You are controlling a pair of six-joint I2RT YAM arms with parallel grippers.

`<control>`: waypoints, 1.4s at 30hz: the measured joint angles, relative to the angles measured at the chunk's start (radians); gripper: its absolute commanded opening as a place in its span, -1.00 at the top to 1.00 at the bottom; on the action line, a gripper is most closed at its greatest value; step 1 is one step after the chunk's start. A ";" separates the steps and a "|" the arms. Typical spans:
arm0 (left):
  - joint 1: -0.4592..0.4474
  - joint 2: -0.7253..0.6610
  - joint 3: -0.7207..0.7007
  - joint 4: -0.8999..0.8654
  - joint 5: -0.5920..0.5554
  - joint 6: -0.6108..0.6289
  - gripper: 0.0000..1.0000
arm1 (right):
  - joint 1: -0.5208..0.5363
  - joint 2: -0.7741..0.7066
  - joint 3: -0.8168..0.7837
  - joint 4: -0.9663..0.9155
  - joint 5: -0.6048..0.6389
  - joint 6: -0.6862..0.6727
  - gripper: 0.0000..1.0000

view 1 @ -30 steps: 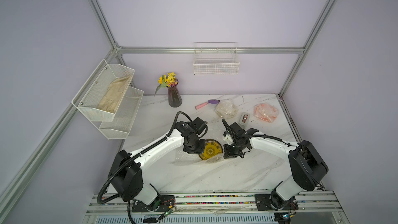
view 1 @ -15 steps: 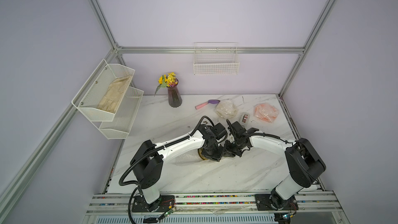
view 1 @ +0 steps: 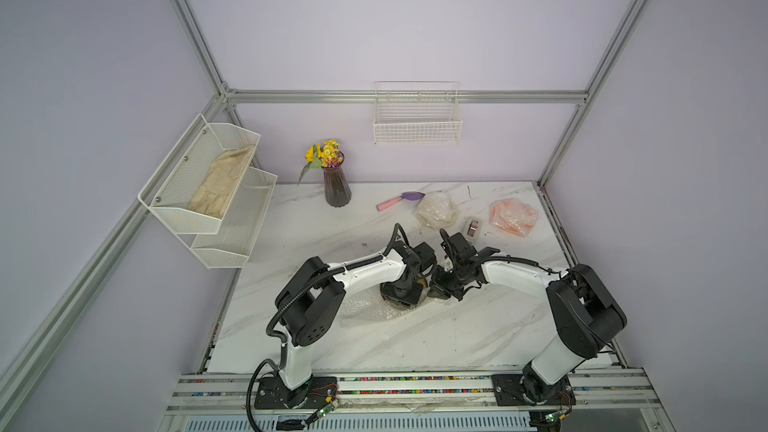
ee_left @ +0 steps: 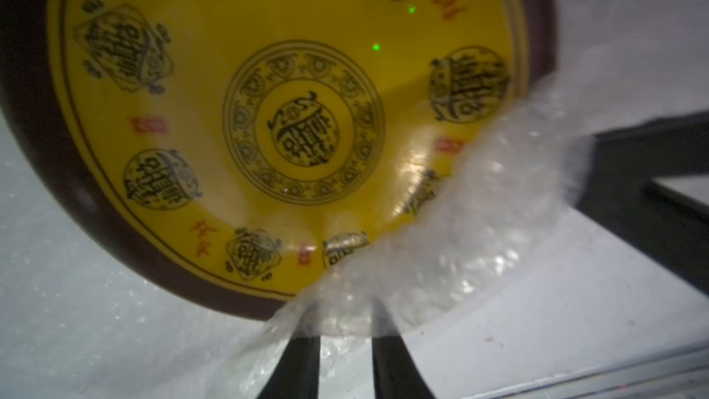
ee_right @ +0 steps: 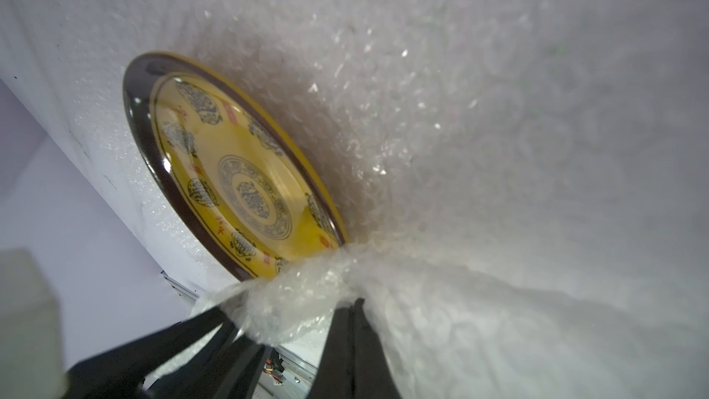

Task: Wrap dinner plates in bubble wrap
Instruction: Wrap the plate in the bubble wrap.

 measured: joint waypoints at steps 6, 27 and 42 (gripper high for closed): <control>0.019 0.047 0.002 0.010 -0.037 0.001 0.52 | 0.000 0.000 0.000 0.005 0.005 0.016 1.00; 0.028 0.056 0.007 0.011 -0.038 0.062 0.48 | 0.029 -0.229 0.080 -0.127 0.079 -0.185 0.86; 0.039 0.050 0.007 0.011 -0.043 0.080 0.48 | 0.063 -0.014 0.049 -0.051 0.069 -0.117 1.00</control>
